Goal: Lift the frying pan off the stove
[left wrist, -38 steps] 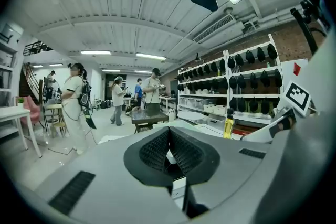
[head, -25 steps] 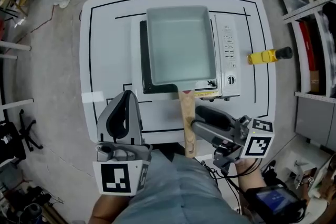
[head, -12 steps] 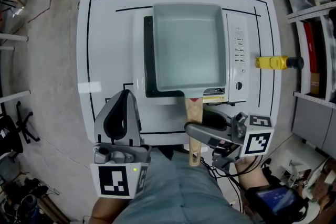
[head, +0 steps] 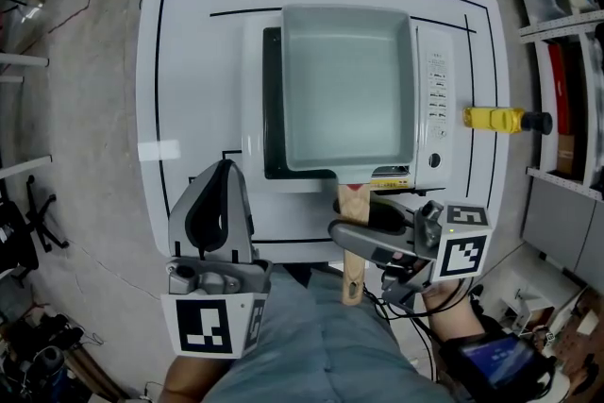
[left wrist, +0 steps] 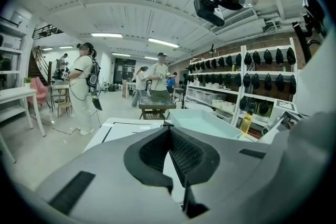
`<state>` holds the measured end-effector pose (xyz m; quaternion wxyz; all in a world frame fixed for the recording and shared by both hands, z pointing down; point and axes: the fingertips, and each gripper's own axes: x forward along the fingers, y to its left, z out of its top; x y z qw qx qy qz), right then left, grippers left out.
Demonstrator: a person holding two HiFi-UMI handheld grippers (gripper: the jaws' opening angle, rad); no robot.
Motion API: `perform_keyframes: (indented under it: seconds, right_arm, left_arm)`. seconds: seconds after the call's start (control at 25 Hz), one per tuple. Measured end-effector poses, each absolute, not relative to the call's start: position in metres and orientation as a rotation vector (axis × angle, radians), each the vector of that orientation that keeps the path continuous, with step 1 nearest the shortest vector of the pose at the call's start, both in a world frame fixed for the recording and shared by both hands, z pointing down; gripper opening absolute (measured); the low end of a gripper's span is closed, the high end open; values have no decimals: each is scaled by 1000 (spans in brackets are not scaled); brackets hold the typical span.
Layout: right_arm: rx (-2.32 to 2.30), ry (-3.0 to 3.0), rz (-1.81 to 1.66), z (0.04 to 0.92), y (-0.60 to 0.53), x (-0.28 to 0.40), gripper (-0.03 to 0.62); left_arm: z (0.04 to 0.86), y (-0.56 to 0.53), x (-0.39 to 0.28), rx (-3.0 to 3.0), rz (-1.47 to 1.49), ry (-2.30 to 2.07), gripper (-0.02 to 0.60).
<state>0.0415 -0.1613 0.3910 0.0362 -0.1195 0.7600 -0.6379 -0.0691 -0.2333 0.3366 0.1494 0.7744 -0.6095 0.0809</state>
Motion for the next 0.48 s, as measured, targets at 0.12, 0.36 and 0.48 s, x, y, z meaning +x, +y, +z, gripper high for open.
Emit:
perform_keyframes:
  seconds: [0.12,0.36,0.48]
  right_arm:
    - [-343,2332,-1972,391,-162,38,239]
    - [-319,2325,-1996,391,-164,32,238]
    - [-304,2325,-2005,390,-165,29,238]
  left_arm:
    - [339,-234,-70,2219,235,-1754,17]
    - [339,-235,-76,2208,240,-1763,17]
    - [338,-236,-78,2204,240,-1766,17]
